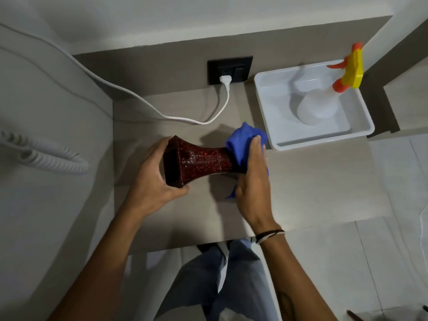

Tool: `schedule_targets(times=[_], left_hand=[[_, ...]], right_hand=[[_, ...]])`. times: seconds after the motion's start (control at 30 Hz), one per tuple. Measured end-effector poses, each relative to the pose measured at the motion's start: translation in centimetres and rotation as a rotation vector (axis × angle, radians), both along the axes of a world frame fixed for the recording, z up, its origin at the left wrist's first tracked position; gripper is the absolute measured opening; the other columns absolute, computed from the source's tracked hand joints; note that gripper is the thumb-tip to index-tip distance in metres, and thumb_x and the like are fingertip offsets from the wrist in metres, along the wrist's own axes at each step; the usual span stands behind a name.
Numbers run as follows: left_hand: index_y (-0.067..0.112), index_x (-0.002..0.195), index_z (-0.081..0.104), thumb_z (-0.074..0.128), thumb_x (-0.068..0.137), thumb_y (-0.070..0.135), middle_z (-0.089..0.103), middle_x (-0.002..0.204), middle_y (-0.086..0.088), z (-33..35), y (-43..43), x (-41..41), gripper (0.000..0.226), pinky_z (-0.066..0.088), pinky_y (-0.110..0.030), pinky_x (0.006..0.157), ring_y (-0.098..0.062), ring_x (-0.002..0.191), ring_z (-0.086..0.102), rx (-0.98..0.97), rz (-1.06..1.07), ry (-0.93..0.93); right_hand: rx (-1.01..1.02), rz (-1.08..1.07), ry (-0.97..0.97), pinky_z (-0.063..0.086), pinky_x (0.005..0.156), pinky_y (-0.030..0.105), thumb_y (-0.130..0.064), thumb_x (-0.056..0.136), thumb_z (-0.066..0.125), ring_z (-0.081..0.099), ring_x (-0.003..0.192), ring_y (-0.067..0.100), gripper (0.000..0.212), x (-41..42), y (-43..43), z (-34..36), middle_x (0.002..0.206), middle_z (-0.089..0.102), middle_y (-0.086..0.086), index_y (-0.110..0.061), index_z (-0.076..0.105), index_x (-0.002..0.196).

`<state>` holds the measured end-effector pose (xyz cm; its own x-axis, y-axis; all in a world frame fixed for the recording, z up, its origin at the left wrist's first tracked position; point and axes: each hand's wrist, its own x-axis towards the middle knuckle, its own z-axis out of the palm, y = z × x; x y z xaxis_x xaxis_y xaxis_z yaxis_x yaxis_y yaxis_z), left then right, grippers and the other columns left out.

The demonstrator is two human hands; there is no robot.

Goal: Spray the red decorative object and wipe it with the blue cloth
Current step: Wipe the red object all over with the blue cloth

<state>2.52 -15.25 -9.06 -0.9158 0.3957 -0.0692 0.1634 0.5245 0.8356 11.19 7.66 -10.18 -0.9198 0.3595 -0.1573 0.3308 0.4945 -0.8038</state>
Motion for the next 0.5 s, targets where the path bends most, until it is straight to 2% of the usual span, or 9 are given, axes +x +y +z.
schedule_targets(times=[0.07,0.13,0.17,0.3,0.33,0.43,0.5], left_hand=[[0.066,0.138,0.037,0.088,0.054,0.039,0.047,0.135,0.041,0.6,0.5,-0.1,0.101,0.036,-0.003,0.104,0.012,0.131,0.051,0.003,-0.002,0.039],[0.058,0.136,0.041,0.087,0.053,0.038,0.048,0.131,0.041,1.1,1.0,-0.1,0.097,0.037,-0.001,0.099,0.017,0.125,0.05,-0.009,0.0,0.088],[0.052,0.136,0.043,0.087,0.053,0.039,0.05,0.13,0.037,1.1,1.2,-0.1,0.095,0.036,0.0,0.098,0.02,0.123,0.05,-0.001,0.005,0.098],[0.046,0.133,0.047,0.093,0.053,0.032,0.054,0.128,0.025,1.4,1.4,0.0,0.093,0.038,0.001,0.097,0.015,0.122,0.054,0.044,0.032,0.063],[0.045,0.133,0.049,0.091,0.053,0.034,0.054,0.129,0.027,1.5,1.3,0.1,0.091,0.038,0.0,0.096,0.019,0.12,0.054,0.035,0.02,0.07],[0.062,0.126,0.049,0.086,0.05,0.029,0.048,0.124,0.046,2.2,1.6,0.4,0.091,0.038,0.004,0.088,0.023,0.113,0.052,0.006,0.056,0.035],[0.052,0.13,0.052,0.083,0.049,0.034,0.045,0.123,0.051,2.6,2.2,0.4,0.089,0.037,0.004,0.088,0.024,0.112,0.05,-0.01,0.067,0.041]], right_hand=[[0.059,0.062,0.001,0.006,0.138,0.058,0.025,0.078,0.046,-0.005,0.17,0.035,0.104,0.6,-1.7,0.1,0.182,0.0,0.015,0.0,0.004,0.17],[0.005,0.151,0.062,0.0,0.139,0.054,-0.005,0.093,0.041,-0.007,0.17,0.031,0.087,1.0,-4.3,1.0,0.182,-0.004,0.013,-0.001,0.002,0.17],[-0.031,0.211,0.116,0.0,0.139,0.051,-0.012,0.095,0.036,-0.006,0.171,0.029,0.084,1.1,-5.6,1.5,0.183,-0.004,0.01,-0.003,0.002,0.171],[-0.079,0.424,0.237,0.009,0.139,0.05,0.008,0.09,0.039,0.003,0.171,0.026,0.087,1.5,-6.2,1.8,0.183,0.005,0.009,-0.003,0.011,0.171],[-0.046,0.397,0.202,0.012,0.139,0.053,0.014,0.091,0.044,0.005,0.171,0.027,0.087,1.5,-4.6,1.2,0.183,0.008,0.011,-0.002,0.015,0.171],[0.018,0.096,0.029,0.015,0.136,0.06,0.028,0.089,0.051,0.007,0.169,0.032,0.087,1.7,-0.1,0.1,0.179,0.014,0.015,0.002,0.022,0.167],[0.005,0.053,0.017,0.016,0.137,0.056,0.024,0.093,0.048,0.011,0.169,0.03,0.082,0.8,-1.0,1.1,0.179,0.02,0.014,-0.001,0.024,0.168]])
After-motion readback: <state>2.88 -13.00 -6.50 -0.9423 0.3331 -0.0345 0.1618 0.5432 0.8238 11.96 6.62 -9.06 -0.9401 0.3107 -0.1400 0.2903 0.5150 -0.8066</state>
